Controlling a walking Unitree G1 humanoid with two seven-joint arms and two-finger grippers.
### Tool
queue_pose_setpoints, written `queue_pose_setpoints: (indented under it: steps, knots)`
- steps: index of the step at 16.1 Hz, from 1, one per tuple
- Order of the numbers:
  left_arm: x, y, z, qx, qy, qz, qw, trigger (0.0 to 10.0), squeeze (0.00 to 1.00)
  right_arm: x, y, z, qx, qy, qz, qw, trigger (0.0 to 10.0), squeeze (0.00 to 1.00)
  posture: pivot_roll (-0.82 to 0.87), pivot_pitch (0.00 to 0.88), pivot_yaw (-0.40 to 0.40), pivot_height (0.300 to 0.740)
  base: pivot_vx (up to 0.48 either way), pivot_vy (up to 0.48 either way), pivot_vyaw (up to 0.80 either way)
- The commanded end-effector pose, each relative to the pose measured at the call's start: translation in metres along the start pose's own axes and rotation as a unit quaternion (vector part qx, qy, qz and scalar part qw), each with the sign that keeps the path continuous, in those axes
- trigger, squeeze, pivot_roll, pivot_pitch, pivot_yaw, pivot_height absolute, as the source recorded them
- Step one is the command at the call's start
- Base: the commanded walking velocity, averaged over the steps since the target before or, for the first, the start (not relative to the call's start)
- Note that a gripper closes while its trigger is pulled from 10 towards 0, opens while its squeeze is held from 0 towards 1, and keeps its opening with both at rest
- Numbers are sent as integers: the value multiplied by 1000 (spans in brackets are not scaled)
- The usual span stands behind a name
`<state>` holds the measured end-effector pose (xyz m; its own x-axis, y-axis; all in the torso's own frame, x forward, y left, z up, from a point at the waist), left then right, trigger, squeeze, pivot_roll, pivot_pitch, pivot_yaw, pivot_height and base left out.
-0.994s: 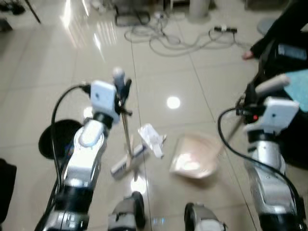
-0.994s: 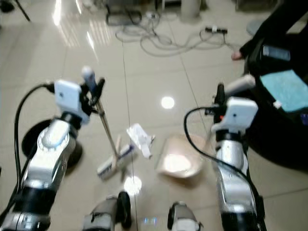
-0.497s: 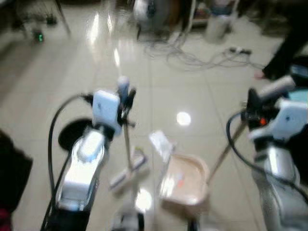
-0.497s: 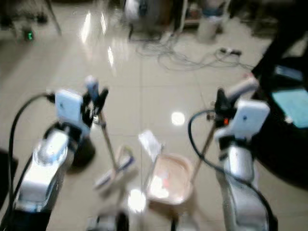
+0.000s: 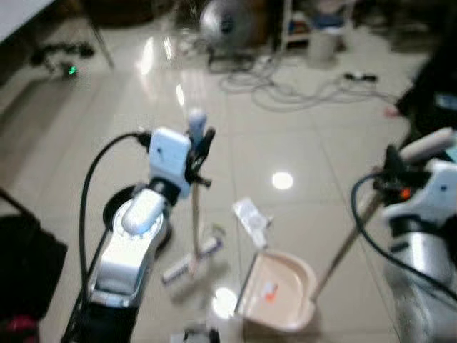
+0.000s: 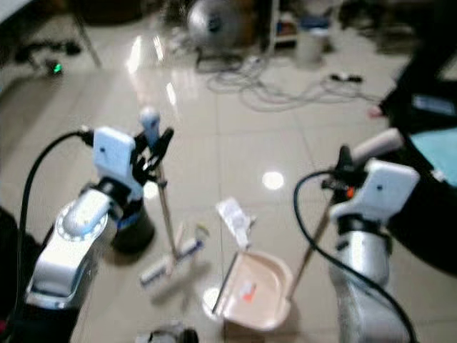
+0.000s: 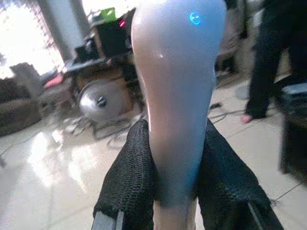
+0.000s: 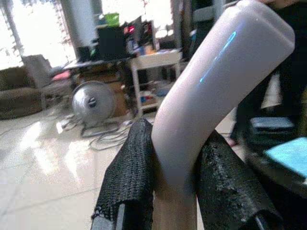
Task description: Sweep floor
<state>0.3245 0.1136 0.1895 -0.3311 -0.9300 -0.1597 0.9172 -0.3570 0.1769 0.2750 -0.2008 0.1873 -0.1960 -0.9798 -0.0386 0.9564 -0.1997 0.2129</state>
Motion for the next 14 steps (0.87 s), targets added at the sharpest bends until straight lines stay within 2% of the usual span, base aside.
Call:
queue_pose_setpoints:
  steps: [1, 9, 11, 14]
  knots:
    - [-1, 1, 8, 11, 11, 1, 1000, 10000, 0, 0, -1, 14, 25, 4, 1, 1000, 10000, 0, -22, 107, 69, 740, 398, 0, 0]
    - [1, -1, 2, -1, 0, 9, 1000, 10000, 0, -5, 0, 7, 4, 1, 12, 1000, 10000, 0, -19, 114, 58, 740, 398, 0, 0]
    - [2, 0, 2, 1, -3, 11, 1000, 10000, 0, -3, 1, 6, 4, 0, 11, 1000, 10000, 0, -21, 113, 60, 740, 398, 0, -628]
    - [4, 1, 2, 2, -6, 12, 1000, 10000, 0, -3, 2, 7, 7, -8, 16, 1000, 10000, 0, -20, 112, 58, 740, 401, 0, 0]
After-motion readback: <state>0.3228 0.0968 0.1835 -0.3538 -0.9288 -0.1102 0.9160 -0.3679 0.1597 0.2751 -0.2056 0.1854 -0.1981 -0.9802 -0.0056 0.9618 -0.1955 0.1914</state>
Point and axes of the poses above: a point about 5 cm out from each wrist's last joint towards the gripper, its own y axis pointing out of the wrist towards the gripper, its own z axis along the axis of the wrist's last joint, x = y × z, the point moved 4 cm from there along y, pointing out of the wrist towards the gripper, and after that the axes turned 2 degrees about -y, right-handed, at the moved point
